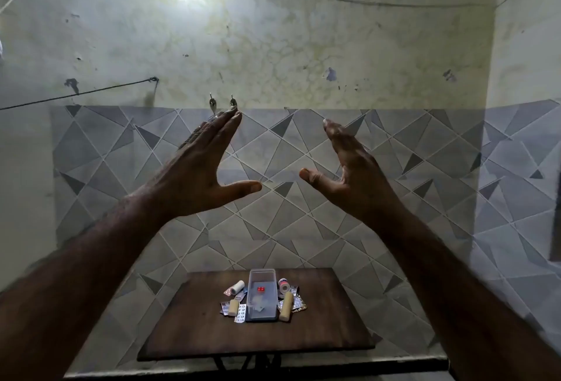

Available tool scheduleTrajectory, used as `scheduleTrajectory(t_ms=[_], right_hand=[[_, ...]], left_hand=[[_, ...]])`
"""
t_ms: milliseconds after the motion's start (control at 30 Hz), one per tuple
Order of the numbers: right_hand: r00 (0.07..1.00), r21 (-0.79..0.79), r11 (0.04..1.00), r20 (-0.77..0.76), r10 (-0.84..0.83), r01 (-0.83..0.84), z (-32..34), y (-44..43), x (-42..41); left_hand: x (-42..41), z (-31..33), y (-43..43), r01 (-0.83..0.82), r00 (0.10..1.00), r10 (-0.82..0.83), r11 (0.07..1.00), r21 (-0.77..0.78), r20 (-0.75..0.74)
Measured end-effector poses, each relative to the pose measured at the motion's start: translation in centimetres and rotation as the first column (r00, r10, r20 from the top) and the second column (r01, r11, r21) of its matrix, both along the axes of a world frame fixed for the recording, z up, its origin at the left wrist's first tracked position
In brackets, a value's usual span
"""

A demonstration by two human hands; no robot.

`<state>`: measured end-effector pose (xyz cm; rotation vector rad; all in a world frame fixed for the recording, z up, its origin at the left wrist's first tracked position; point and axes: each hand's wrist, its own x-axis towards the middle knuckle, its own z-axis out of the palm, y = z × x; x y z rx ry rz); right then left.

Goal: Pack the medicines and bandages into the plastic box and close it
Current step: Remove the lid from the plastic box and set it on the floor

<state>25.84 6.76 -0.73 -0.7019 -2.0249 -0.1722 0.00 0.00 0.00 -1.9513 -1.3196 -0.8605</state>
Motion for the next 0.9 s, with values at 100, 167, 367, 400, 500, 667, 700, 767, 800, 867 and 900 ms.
scheduleTrajectory(t_ms=[100,167,367,400,500,667,700,767,800,867,900], right_hand=[[1.000,0.020,1.000,-0.018,-0.009,0.009,0.0,0.9,0.3],[1.000,0.009,1.000,-0.009,-0.027,0.027,-0.3,1.6,0.4],[1.000,-0.022,1.000,-0.006,-0.007,0.007,-2.2,4.3,0.8],[1.000,-0.030,1.000,-0.005,-0.009,0.009,-2.6,5.0,0.8],[1.000,-0.050,0.999,-0.014,-0.010,0.009,-3.3,6.9,0.5],[1.000,-0.089,0.996,-0.006,-0.023,0.022,-4.9,11.1,-1.0],[1.000,-0.092,0.995,0.001,-0.027,0.027,-5.1,11.7,-1.3],[1.000,-0.100,0.995,0.010,-0.030,0.031,-5.6,13.5,-2.3],[1.000,-0.108,0.994,0.010,-0.028,0.029,-5.9,14.6,-3.0],[0.999,-0.124,0.992,0.008,-0.034,0.034,-6.4,16.5,-4.3],[0.999,-0.133,0.990,0.009,-0.041,0.042,-6.6,17.7,-5.2]], left_hand=[[0.5,-0.4,0.7,-0.003,1.000,0.003,1.000,0.008,-0.006],[0.9,-0.9,1.4,-0.016,1.000,0.016,1.000,0.004,0.000],[1.5,-2.7,4.2,0.000,1.000,0.000,1.000,-0.011,0.001],[1.4,-3.0,5.0,0.004,1.000,-0.004,1.000,-0.025,0.009],[1.0,-3.7,6.9,0.009,1.000,-0.008,0.999,-0.052,0.023],[-0.6,-4.9,11.1,-0.001,0.999,0.005,0.996,-0.094,0.040],[-0.9,-5.2,11.9,-0.001,0.999,0.005,0.995,-0.100,0.042],[-1.7,-5.8,14.0,0.011,0.999,-0.006,0.994,-0.109,0.051],[-2.3,-6.1,15.2,0.019,0.999,-0.013,0.993,-0.114,0.052],[-3.2,-6.6,17.2,0.028,0.999,-0.022,0.993,-0.116,0.045],[-3.9,-6.8,18.5,0.033,0.998,-0.028,0.992,-0.124,0.049]])
